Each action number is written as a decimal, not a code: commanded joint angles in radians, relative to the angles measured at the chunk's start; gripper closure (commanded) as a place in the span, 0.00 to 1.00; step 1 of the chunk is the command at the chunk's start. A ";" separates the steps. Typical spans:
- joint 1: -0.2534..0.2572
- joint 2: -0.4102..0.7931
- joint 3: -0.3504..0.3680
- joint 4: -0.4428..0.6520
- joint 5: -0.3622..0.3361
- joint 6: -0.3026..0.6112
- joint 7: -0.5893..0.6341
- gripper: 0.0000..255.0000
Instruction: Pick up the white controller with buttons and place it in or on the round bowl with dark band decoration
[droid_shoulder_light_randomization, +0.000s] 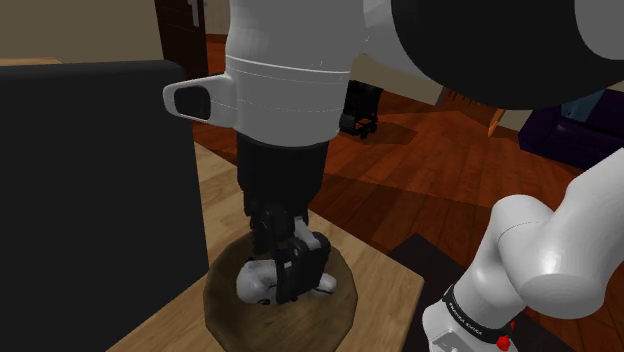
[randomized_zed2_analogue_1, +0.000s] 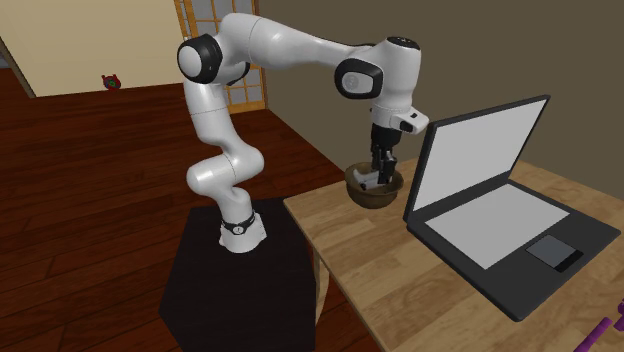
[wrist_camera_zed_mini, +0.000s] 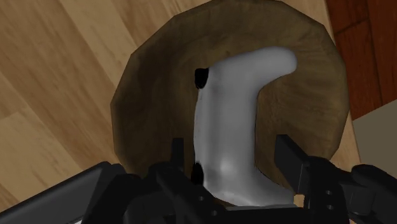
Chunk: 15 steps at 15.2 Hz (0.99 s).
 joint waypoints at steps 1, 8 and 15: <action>0.000 0.000 0.000 0.000 0.000 0.000 0.000 0.00; -0.008 0.004 -0.014 0.102 -0.010 -0.099 0.005 0.00; -0.010 0.008 -0.017 0.131 -0.013 -0.125 0.007 0.00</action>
